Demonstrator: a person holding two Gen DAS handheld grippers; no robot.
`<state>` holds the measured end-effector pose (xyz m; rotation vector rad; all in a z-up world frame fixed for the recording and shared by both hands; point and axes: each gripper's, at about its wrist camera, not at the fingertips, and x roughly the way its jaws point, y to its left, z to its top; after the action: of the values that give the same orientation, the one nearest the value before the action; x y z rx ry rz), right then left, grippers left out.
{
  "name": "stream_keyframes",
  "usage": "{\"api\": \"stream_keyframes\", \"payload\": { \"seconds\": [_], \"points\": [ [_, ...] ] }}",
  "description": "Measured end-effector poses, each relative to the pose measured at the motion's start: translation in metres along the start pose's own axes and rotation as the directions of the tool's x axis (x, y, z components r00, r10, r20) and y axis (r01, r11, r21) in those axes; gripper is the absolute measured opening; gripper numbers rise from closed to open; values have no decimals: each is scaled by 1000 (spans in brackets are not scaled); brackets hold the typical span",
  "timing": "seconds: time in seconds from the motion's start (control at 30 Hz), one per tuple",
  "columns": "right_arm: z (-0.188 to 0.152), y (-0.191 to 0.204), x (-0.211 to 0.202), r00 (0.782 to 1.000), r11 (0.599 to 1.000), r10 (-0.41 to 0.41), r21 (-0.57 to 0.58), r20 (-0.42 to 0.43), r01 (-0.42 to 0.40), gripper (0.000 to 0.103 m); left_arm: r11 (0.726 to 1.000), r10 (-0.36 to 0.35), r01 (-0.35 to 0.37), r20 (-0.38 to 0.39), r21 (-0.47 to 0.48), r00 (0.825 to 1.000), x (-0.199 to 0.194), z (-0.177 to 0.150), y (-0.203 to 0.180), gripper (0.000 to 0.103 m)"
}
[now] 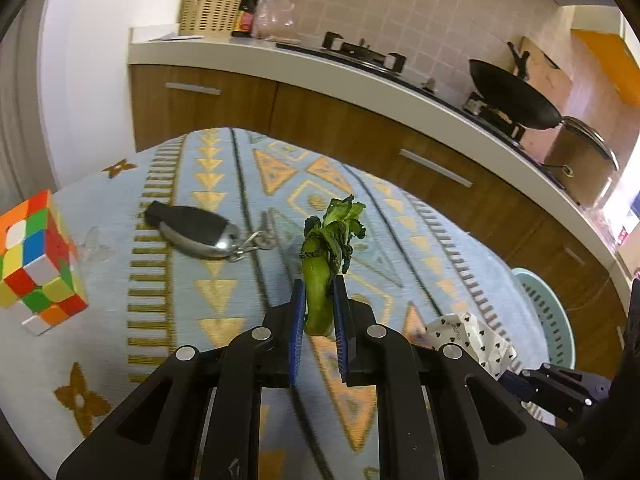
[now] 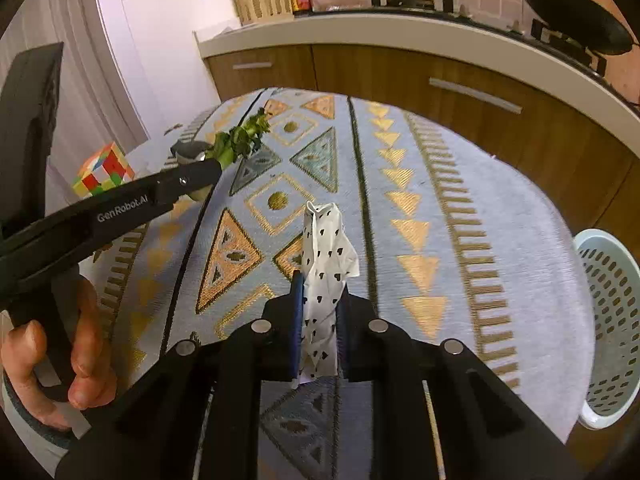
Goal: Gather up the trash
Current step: 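Carry the bok choy stem and napkin over the basket and open both tools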
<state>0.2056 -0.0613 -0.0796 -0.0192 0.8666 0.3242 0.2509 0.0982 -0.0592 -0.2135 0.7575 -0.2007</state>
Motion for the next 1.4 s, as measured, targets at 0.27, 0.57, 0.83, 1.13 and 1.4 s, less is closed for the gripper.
{"api": "stream_keyframes", "payload": {
  "seconds": [0.27, 0.57, 0.83, 1.13, 1.4],
  "points": [
    [9, -28, -48, 994, 999, -33, 37, 102, 30, 12, 997, -54, 52, 18, 59, 998, -15, 4, -37, 12],
    [13, -94, -104, 977, 986, -85, 161, 195, 54, 12, 977, -148, 141, 34, 157, 988, -30, 9, -109, 12],
    [0, -163, -140, 953, 953, -198, 274, 231, 132, 12, 945, -235, 227, 10, 235, 972, -26, 9, -184, 12],
    [-28, -241, -157, 932, 890, -304, 409, 196, 204, 12, 907, -294, 305, -82, 290, 952, 6, -9, -260, 12],
    [-46, -281, -153, 938, 859, -316, 461, 141, 220, 12, 891, -309, 343, -155, 299, 938, 39, -26, -295, 12]
  ]
}}
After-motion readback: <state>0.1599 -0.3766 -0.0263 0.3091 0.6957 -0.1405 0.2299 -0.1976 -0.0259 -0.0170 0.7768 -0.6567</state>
